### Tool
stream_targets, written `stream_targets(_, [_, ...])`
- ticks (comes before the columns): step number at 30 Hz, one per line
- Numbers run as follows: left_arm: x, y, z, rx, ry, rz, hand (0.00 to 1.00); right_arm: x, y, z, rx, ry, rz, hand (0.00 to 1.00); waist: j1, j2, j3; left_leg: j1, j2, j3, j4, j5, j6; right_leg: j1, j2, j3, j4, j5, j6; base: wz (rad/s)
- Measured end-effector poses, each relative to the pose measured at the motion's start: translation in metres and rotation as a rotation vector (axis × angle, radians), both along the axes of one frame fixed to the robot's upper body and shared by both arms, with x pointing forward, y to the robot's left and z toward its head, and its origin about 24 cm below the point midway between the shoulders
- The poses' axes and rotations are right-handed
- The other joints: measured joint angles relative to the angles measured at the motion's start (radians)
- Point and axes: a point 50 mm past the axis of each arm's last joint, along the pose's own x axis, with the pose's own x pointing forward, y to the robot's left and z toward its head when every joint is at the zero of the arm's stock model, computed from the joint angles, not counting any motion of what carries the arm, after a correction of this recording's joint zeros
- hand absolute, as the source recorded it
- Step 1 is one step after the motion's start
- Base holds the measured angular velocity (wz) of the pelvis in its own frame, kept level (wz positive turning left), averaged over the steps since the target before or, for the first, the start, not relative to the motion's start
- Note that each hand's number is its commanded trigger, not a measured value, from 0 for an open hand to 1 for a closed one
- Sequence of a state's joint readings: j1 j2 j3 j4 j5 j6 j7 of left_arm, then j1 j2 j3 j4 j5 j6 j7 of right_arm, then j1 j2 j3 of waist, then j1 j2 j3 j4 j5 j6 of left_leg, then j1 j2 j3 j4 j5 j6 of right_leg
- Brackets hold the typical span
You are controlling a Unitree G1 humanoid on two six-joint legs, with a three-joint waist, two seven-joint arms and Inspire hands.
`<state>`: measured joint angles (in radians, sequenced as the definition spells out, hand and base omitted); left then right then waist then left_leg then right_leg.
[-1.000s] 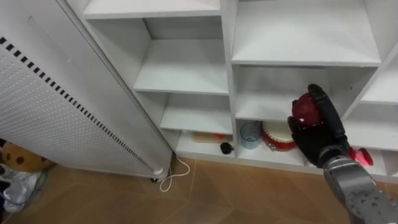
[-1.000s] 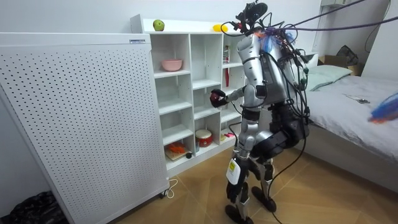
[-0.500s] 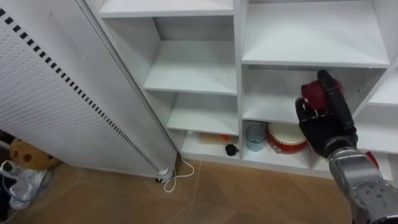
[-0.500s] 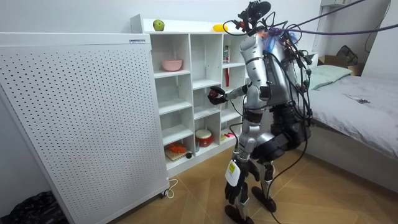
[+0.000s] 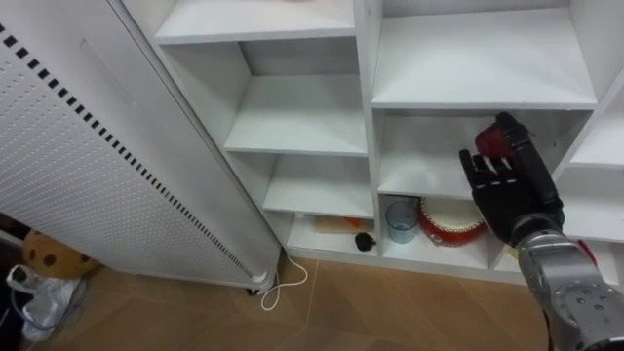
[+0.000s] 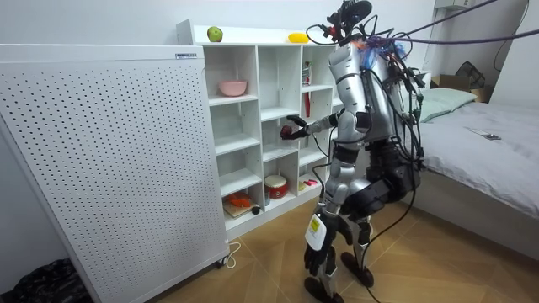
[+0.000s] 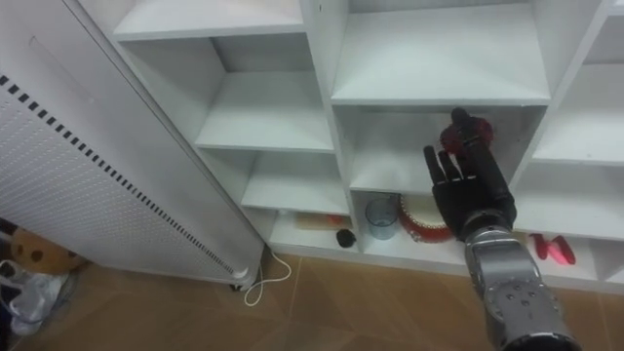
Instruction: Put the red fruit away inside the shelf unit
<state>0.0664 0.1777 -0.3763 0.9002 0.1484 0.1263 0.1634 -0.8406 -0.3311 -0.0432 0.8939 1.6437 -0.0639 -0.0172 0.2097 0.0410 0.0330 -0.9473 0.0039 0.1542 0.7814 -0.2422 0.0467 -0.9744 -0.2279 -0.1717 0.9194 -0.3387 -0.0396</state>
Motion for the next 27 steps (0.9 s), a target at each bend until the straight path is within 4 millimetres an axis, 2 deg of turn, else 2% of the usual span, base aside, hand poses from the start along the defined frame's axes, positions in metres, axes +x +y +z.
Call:
stream_targets(11, [-0.005,0.001,-0.001,0.000,0.009,0.004,0.00,-0.001,-0.006,0.000,0.022,-0.007,-0.021,0.00,-0.013,0.001,0.0011,0.017,0.002,0.004,-0.001,-0.002,0.003,0.016,-0.003,-0.006,-0.001,-0.002,-0.001,-0.01])
stream_targets(19, [-0.005,0.009,0.001,0.020,0.003,-0.015,0.00,-0.004,-0.017,-0.008,0.016,0.027,-0.053,0.00,-0.016,0.001,0.0019,0.018,0.006,0.007,-0.010,-0.004,0.007,0.024,-0.005,-0.021,-0.014,0.000,-0.001,0.02])
stream_targets(27, [-0.011,0.010,-0.001,0.001,0.039,-0.013,0.00,-0.014,-0.024,-0.037,0.003,0.100,-0.071,0.00,-0.017,0.008,0.0060,0.107,0.005,0.005,-0.072,0.001,0.012,0.127,0.001,-0.047,-0.086,0.008,0.013,0.02])
